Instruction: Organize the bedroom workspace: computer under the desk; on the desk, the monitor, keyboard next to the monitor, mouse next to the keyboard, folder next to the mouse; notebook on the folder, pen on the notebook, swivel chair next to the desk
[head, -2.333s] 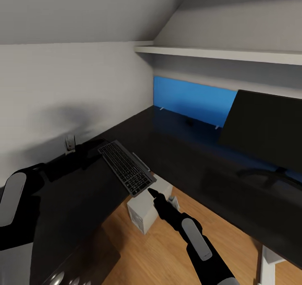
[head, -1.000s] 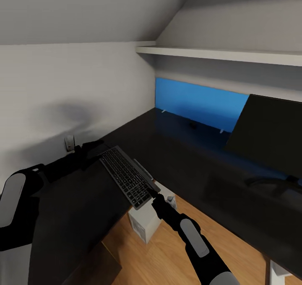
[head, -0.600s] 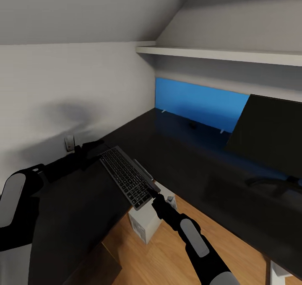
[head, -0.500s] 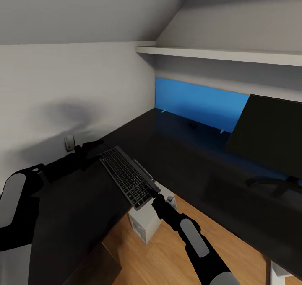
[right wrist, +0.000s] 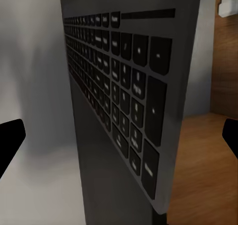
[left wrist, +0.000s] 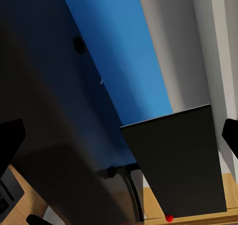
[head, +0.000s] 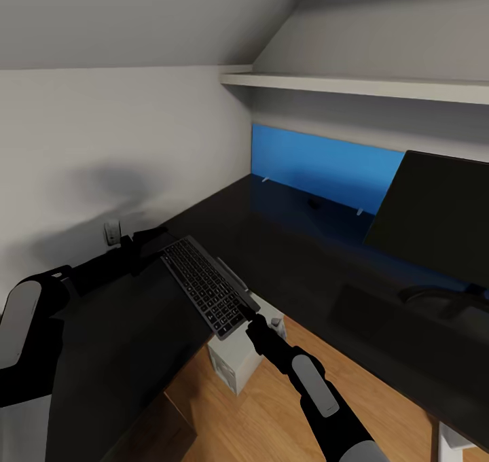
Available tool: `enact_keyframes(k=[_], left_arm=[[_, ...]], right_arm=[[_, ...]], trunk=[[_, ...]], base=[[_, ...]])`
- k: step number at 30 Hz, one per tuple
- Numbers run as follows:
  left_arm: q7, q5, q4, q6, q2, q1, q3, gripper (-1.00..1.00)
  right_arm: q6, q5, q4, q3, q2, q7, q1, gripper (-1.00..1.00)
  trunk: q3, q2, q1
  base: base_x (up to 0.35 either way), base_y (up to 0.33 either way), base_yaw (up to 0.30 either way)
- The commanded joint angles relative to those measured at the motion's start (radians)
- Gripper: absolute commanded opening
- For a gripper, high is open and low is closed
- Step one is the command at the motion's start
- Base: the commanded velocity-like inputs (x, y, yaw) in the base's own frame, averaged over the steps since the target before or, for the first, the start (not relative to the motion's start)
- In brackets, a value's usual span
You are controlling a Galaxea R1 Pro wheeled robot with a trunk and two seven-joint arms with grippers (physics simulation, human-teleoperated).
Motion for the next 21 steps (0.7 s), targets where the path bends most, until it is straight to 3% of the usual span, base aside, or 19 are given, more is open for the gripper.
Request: enact_keyframes(k=[1, 21], left_arm=[[0.011, 0.011, -0.001, 0.003, 0.0, -0.001, 0.001, 1.0], [0.011, 0.011, -0.001, 0.003, 0.002, -0.004, 0.002, 1.0]], right_arm=[[0.003, -0.005, 0.0, -0.001, 0.0, 0.001, -0.001, 1.0], [0.003, -0.005, 0.0, -0.002, 0.0, 0.003, -0.001, 1.0]], trunk=[[-0.004, -0.008, 0.004], [-0.06, -0.134, 0.073]], base=[[0.0, 0.0, 0.0], [0.0, 0.0, 0.0]])
